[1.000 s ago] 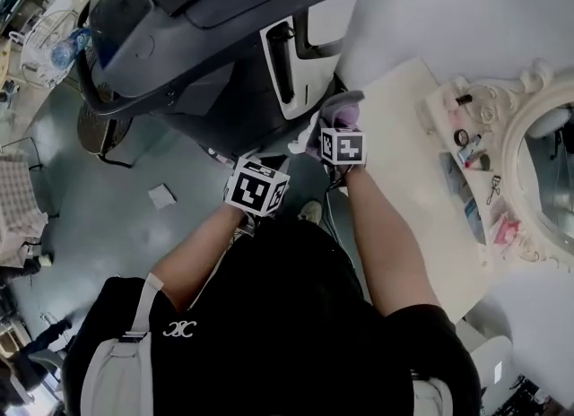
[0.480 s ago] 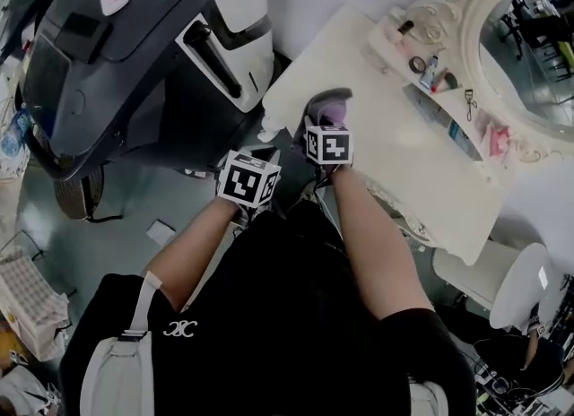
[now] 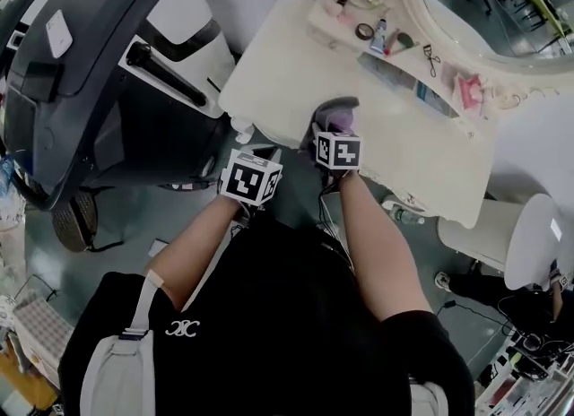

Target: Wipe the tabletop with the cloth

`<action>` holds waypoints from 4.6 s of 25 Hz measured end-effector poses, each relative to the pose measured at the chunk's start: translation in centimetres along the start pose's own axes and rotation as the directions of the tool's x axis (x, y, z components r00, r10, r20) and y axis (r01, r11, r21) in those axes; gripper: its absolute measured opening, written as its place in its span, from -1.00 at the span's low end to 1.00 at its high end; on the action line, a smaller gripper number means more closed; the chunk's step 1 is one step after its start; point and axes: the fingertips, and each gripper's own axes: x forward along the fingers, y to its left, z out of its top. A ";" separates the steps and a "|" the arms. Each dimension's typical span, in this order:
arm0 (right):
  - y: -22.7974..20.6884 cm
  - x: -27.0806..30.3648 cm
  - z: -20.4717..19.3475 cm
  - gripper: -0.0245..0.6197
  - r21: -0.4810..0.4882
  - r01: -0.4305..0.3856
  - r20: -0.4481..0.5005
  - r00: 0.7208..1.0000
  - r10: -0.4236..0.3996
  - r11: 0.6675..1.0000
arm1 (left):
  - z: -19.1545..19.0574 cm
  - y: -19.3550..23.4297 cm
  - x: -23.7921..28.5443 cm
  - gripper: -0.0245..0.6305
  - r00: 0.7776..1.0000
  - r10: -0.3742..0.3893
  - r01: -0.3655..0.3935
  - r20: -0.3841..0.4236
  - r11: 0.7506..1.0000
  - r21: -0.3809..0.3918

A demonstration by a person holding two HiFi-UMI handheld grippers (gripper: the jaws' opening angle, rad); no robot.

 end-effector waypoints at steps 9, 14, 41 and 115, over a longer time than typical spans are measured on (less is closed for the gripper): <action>-10.7 -7.0 -4.2 -0.80 0.151 0.033 0.048 0.998 -0.040 0.988 | -0.3 -9.3 3.6 -0.91 0.999 -0.046 0.048 -0.029 0.996 0.073; -16.2 -10.6 -6.9 -0.80 0.197 0.037 0.052 0.998 -0.048 0.980 | -0.2 -14.0 5.2 -0.91 0.999 -0.035 0.039 -0.036 0.994 0.105; -45.5 -28.7 -20.3 -0.80 0.409 0.195 0.058 0.969 -0.239 0.891 | -5.3 -31.2 10.2 -0.91 0.998 0.003 0.006 -0.069 0.992 0.127; -13.2 0.4 5.0 -0.80 -0.057 0.129 0.024 0.992 -0.127 0.990 | -0.4 3.1 -1.7 -0.91 0.987 0.153 -0.156 -0.046 0.986 -0.065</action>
